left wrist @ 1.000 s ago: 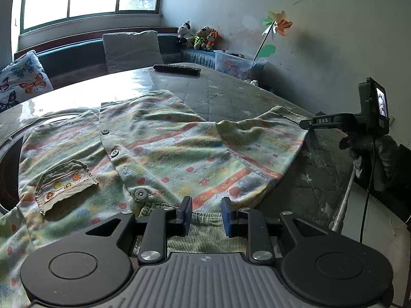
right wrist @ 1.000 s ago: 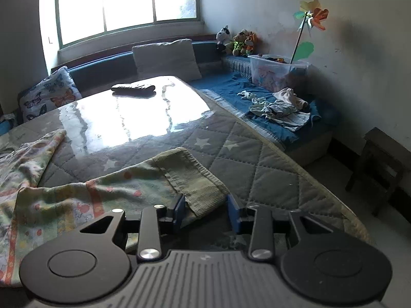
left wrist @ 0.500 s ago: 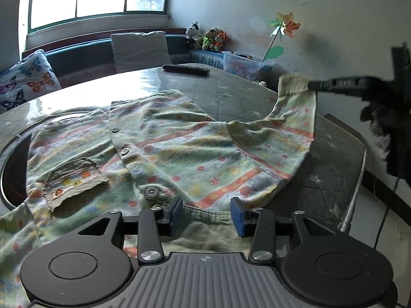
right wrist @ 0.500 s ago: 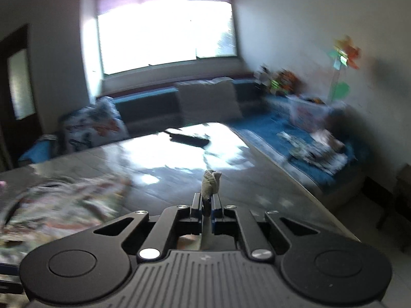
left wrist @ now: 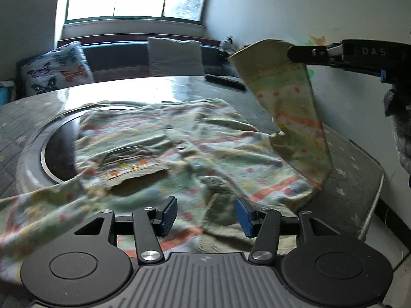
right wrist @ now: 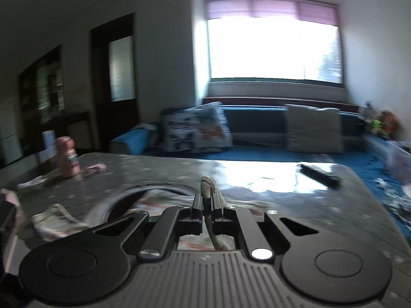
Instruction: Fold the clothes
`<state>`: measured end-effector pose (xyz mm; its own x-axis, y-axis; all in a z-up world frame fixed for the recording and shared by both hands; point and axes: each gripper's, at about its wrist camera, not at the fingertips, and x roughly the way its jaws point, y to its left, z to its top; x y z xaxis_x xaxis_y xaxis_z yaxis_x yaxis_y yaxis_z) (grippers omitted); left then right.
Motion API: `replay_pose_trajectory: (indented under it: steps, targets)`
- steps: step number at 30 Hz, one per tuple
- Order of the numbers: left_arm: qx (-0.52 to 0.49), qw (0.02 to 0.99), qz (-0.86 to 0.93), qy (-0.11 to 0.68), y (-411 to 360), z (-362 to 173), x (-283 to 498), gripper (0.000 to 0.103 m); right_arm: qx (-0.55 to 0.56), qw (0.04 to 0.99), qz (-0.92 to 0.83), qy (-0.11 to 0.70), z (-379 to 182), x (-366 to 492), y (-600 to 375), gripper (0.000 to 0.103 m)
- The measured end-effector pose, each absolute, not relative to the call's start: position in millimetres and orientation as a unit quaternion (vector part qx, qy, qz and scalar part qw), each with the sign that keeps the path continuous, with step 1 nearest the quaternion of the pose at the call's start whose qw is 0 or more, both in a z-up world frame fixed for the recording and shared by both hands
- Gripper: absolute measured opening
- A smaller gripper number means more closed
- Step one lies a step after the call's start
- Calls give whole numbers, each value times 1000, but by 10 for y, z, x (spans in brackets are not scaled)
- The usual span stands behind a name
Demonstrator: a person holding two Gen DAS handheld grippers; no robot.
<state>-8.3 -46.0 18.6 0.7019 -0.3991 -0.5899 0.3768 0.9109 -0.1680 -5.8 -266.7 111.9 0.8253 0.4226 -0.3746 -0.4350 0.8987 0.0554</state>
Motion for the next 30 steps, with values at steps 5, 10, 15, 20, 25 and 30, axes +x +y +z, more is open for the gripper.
replay_pose_trajectory:
  steps: [5,10,15,20,25,30]
  targets:
    - [-34,929,-183,321,-219,164,-115,54,-46,936,281,207,1006,-103,-2132,5]
    - [-50,934,-159,317,-15,154,-137,55,-63,918,317,229,886,-177,-1789,5]
    - [-58,938,-140,313,113,165,-150,56,-57,901,343,259,736,-219,-1749,11]
    - [-59,941,-127,308,176,201,-169,56,-57,892,351,277,641,-294,-1858,15]
    - [-59,947,-121,291,201,287,-198,56,-54,903,297,306,482,-270,-2237,15]
    - [-63,951,-119,278,205,375,-196,54,-41,913,219,341,234,-165,-2697,15]
